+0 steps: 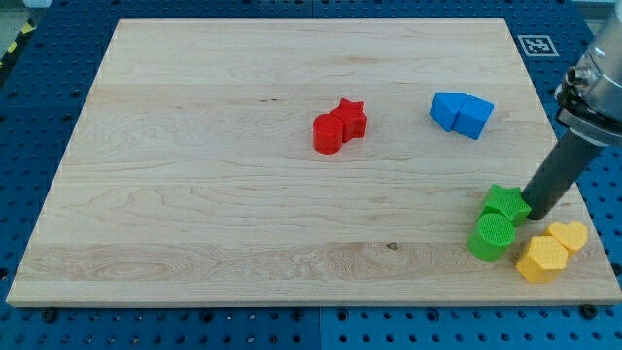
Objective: Push the yellow hexagon in between the yellow heart and green circle
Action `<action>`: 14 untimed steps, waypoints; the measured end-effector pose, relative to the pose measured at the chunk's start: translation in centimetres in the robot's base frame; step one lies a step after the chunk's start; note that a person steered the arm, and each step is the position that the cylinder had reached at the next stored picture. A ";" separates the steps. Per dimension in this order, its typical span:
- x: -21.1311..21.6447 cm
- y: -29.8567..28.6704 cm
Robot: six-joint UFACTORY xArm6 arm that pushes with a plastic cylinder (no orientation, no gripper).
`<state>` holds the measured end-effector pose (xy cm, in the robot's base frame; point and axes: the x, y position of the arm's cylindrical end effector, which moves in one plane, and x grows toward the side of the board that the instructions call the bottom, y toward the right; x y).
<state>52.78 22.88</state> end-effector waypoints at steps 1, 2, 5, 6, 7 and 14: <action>0.1 -2.5; -1.4 -1.2; -1.9 -0.6; -2.2 -0.5; -2.4 1.5; 9.0 4.9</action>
<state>61.81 27.78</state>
